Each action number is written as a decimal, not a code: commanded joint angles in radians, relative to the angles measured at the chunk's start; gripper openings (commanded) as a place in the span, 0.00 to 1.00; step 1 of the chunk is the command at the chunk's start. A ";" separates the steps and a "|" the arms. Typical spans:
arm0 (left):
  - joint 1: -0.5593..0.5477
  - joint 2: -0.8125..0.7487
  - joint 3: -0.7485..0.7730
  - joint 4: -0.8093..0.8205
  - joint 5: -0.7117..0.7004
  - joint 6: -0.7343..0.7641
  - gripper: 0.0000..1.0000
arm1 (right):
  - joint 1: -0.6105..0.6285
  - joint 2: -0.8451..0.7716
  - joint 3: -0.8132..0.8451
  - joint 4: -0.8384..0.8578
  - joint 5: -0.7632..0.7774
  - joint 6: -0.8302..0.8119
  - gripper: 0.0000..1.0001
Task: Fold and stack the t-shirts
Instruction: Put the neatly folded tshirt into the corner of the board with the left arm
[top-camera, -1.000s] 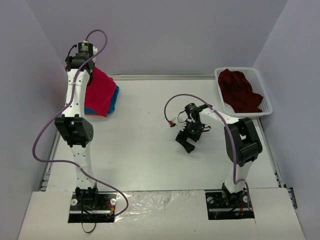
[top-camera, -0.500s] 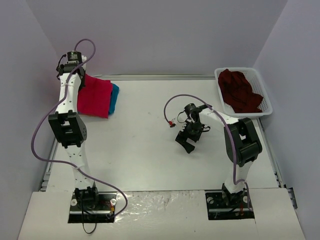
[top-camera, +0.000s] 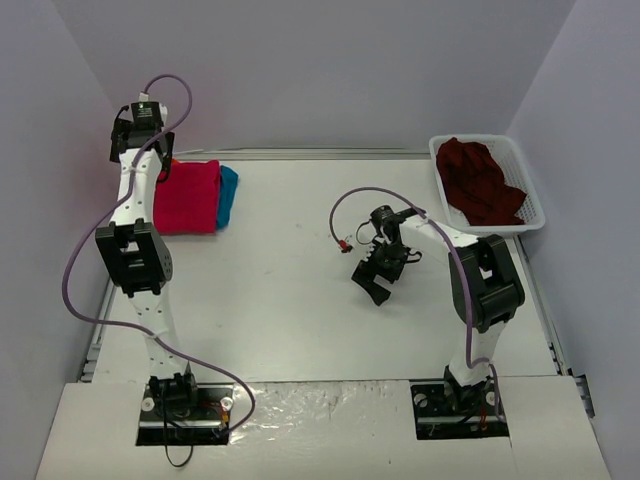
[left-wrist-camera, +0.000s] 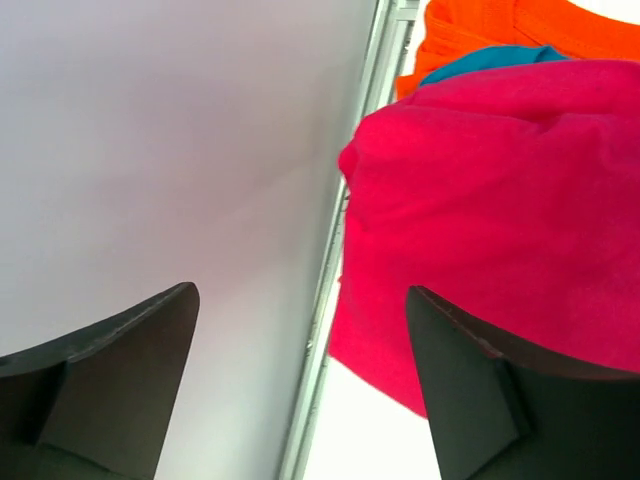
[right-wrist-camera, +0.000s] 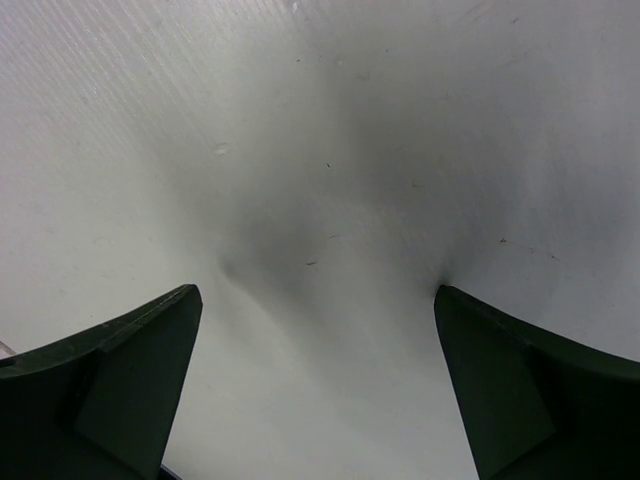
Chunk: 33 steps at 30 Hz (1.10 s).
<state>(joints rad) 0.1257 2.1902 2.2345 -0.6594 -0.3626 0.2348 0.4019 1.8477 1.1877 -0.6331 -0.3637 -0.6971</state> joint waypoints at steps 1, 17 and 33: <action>-0.006 -0.176 0.051 0.003 -0.055 0.038 0.85 | -0.015 0.035 -0.017 -0.040 0.014 0.010 1.00; -0.180 -1.148 -0.852 0.113 0.472 -0.046 0.94 | -0.015 -0.327 0.262 -0.071 0.066 0.108 1.00; -0.064 -1.345 -1.244 0.213 0.841 -0.034 0.94 | -0.240 -0.643 0.178 0.213 0.162 0.459 1.00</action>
<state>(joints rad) 0.0502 0.9176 0.9653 -0.5201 0.3828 0.2070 0.2646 1.3006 1.3754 -0.4458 -0.1997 -0.2974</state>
